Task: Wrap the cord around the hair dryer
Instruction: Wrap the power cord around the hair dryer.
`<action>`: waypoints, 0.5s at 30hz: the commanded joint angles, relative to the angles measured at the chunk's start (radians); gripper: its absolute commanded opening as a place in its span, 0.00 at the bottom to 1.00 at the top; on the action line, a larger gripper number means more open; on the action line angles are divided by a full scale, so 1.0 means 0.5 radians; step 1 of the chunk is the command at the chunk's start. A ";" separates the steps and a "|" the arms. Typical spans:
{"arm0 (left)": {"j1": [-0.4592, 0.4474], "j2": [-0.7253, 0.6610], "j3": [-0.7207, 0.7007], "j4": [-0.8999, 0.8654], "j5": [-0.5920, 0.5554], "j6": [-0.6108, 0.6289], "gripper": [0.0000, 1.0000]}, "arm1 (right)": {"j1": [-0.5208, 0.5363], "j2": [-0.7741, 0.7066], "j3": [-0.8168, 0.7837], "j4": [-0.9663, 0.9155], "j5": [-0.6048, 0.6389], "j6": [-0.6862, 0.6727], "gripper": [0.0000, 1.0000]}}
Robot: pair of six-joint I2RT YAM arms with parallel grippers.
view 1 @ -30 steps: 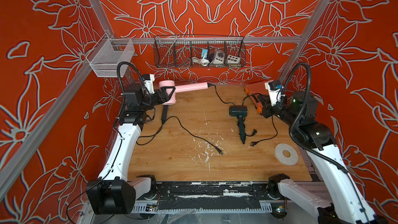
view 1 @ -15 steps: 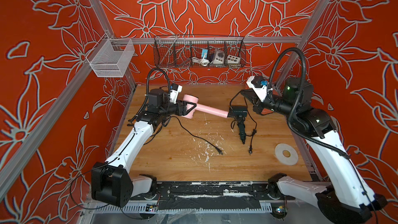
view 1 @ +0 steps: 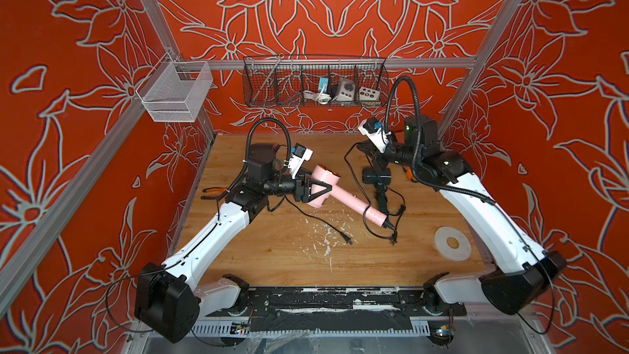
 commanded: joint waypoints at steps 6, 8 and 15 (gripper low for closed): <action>0.000 -0.042 -0.051 0.772 0.071 -0.471 0.00 | -0.061 0.060 -0.279 0.353 -0.032 0.331 0.00; 0.001 -0.020 -0.051 0.854 0.038 -0.554 0.00 | -0.097 0.051 -0.367 0.437 -0.067 0.425 0.00; 0.036 -0.015 -0.065 1.020 -0.242 -0.797 0.00 | -0.146 -0.019 -0.661 0.718 -0.130 0.710 0.00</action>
